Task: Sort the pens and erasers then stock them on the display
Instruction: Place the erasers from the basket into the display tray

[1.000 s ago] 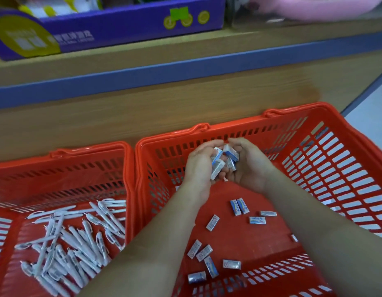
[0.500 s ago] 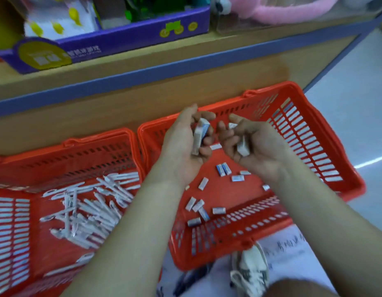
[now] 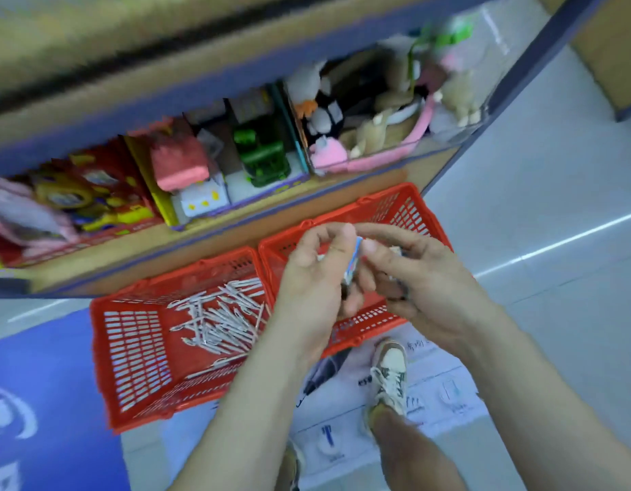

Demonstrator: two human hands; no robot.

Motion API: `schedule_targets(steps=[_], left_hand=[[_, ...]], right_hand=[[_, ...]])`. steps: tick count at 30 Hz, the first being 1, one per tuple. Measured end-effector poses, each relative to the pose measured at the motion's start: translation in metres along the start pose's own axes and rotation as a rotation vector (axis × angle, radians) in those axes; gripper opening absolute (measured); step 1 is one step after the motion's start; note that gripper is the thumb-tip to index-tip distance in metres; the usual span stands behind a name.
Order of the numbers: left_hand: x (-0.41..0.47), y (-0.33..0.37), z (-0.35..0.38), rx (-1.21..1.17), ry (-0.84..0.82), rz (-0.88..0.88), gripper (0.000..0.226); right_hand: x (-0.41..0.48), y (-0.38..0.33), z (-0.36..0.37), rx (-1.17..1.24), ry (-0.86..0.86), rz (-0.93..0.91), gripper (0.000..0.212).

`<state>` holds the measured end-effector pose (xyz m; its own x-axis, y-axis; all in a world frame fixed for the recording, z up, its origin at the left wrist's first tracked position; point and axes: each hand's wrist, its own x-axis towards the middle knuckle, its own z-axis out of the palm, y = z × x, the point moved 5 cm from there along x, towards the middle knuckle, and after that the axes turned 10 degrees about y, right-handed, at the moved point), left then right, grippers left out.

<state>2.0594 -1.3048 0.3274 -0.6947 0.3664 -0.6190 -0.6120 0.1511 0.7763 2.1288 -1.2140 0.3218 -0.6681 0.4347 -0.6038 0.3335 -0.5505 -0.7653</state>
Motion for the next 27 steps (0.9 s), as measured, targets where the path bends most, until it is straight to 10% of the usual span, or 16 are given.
schedule_targets(steps=[20,27], left_hand=[[-0.065,0.194,0.04,0.033,0.072,0.236,0.011],[-0.043,0.217,0.026,0.068,0.069,0.261,0.02]], right_hand=[[-0.051,-0.193,0.045,0.269,0.004,0.038,0.031],[-0.05,-0.226,0.055,-0.305,0.154,-0.292,0.019]])
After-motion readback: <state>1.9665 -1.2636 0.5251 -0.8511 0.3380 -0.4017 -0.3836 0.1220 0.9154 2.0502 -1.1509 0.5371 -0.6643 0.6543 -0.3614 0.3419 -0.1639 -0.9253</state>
